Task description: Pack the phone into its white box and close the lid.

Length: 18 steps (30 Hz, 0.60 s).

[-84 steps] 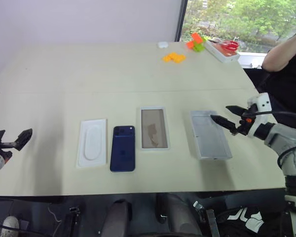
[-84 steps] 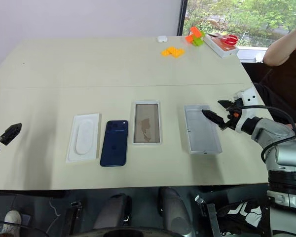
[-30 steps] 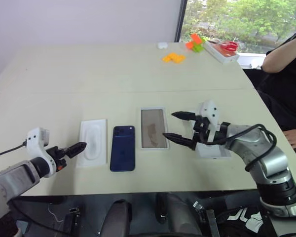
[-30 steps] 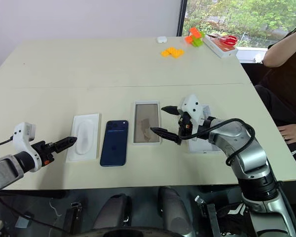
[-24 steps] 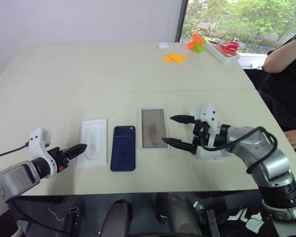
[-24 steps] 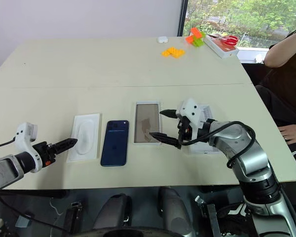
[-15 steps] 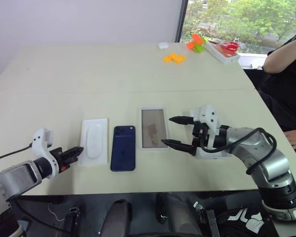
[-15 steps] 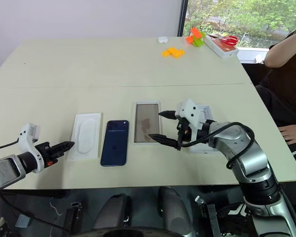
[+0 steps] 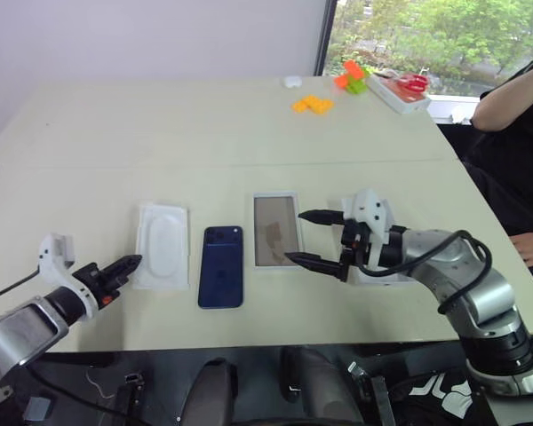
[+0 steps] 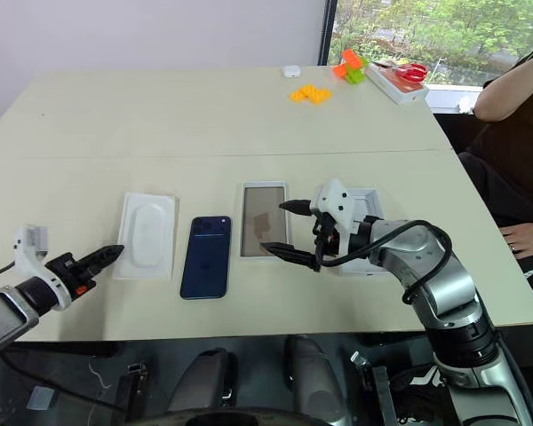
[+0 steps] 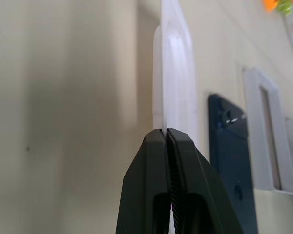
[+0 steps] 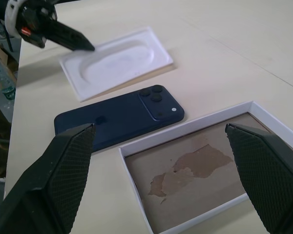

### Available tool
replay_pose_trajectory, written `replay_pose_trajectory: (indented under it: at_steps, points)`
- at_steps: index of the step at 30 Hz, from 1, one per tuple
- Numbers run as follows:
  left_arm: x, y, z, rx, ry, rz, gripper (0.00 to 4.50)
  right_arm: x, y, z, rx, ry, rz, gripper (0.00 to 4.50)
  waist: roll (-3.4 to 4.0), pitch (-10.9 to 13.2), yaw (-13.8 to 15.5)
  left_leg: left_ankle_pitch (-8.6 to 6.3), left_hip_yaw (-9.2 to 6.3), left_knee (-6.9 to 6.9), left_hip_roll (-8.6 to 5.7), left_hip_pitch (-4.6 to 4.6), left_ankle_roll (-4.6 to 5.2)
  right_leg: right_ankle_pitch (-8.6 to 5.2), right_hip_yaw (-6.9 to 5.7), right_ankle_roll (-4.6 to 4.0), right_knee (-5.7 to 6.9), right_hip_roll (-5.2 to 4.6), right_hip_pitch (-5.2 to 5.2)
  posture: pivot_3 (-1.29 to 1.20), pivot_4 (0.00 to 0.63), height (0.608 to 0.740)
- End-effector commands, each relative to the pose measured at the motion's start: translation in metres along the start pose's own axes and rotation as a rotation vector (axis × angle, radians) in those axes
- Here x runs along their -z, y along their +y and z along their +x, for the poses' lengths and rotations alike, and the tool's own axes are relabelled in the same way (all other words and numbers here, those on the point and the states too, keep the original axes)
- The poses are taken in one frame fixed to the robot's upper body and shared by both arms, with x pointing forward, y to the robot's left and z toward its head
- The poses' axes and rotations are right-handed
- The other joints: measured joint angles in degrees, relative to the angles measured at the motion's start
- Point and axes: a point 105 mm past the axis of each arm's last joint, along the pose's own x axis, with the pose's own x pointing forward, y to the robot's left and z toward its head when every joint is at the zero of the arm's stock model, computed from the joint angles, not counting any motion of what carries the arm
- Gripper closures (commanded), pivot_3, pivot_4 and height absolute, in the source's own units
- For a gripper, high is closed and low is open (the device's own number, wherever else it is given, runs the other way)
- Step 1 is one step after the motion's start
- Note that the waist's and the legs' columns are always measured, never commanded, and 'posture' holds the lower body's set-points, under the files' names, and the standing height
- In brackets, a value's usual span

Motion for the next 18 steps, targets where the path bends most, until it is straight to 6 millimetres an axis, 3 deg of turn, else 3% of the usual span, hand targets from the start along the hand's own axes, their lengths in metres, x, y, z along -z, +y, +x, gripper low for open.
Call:
replay_pose_trajectory:
  at_steps: [1,4,7,10,13,18]
  points:
    - [-0.016,-0.03,-0.003,0.166,-0.113,-0.031,4.44,-0.012,0.001,0.0,-0.011,-0.033,-0.042,0.0,0.0,0.0,0.03,0.0,0.01,0.0,0.0,0.0,0.0,0.0,0.0,0.0,0.0,0.0,0.0,0.0,0.15,0.74]
    - [-0.019,-0.061,0.002,0.305,-0.142,-0.082,4.44,-0.011,0.0,-0.001,-0.006,-0.028,-0.042,0.0,-0.02,-0.01,0.29,0.0,0.04,0.0,0.01,-0.03,0.0,0.0,-0.01,0.0,-0.01,-0.03,0.0,0.0,0.15,0.74]
    - [-0.002,-0.094,0.027,0.37,-0.082,-0.097,4.44,-0.009,-0.003,-0.001,0.003,-0.02,-0.044,0.0,-0.02,-0.01,0.49,0.0,0.03,0.01,-0.01,-0.04,0.0,0.01,-0.01,0.01,-0.03,-0.1,0.04,0.0,0.15,0.74]
    - [0.012,-0.111,0.046,0.365,-0.036,-0.096,4.44,-0.008,-0.007,-0.002,0.018,-0.013,-0.052,0.0,-0.08,-0.04,0.32,0.01,0.06,0.04,-0.15,-0.05,-0.03,0.03,0.02,0.03,-0.04,-0.12,0.09,0.0,0.15,0.74]
    - [0.032,-0.134,0.077,0.35,0.041,-0.151,4.44,-0.004,-0.023,-0.015,0.087,0.026,-0.076,0.0,-0.08,-0.04,0.38,0.01,0.09,0.03,-0.19,-0.06,-0.02,0.24,0.12,0.0,-0.02,-0.1,0.11,0.0,0.15,0.74]
    - [0.045,-0.146,0.091,0.307,0.106,-0.121,4.44,-0.003,-0.036,-0.03,0.14,0.057,-0.105,0.0,-0.13,-0.07,0.04,0.03,0.15,0.0,-0.2,-0.09,-0.04,0.26,0.18,0.01,0.0,0.0,0.13,0.0,0.15,0.74]
